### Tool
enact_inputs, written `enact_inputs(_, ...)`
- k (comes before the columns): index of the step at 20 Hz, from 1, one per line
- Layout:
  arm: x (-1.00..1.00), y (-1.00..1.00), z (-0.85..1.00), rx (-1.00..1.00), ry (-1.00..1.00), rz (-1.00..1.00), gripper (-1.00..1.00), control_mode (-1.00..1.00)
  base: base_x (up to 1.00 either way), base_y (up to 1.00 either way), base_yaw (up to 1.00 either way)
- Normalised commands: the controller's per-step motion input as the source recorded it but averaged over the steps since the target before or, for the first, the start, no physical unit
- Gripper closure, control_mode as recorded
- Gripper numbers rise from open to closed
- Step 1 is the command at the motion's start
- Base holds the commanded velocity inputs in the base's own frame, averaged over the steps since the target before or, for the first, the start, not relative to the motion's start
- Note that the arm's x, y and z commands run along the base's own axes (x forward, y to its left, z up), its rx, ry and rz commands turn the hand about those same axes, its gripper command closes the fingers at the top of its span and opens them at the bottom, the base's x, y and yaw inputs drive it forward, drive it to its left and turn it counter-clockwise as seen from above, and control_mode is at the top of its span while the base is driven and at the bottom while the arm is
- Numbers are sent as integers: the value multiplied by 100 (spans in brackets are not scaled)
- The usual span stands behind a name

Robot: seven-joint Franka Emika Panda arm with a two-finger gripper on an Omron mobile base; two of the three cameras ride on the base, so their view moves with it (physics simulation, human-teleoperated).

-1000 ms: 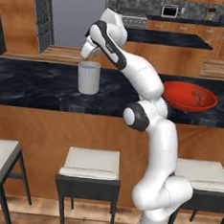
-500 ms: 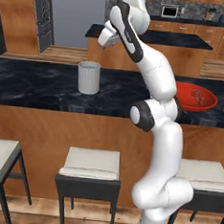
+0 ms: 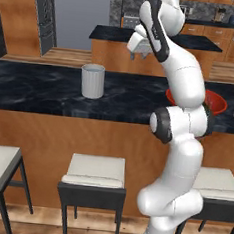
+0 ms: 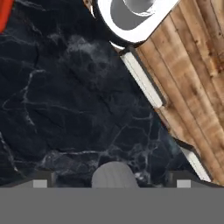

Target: There are four ice cubes in the ice bowl. Place two ice cubes in each glass of water.

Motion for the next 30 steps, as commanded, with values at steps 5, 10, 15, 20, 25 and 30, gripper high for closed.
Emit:
enact_inputs(5, -100, -100, -96, 6, -55, 0, -100, -100, 0, 0, 0)
enact_inputs(10, -99, -100, -73, 1, -45, -4, -100, -100, 0, 0, 0)
enact_inputs(15, -51, -100, -33, 0, -6, -36, -100, -100, 0, 0, 0)
enact_inputs(20, -3, -100, 19, 0, 42, -41, -100, -100, 0, 0, 0)
enact_inputs(25, 0, -99, 71, 0, 45, -37, -100, -100, 0, 0, 0)
enact_inputs(30, 0, -100, 35, 1, 16, -25, -100, -100, 0, 0, 0)
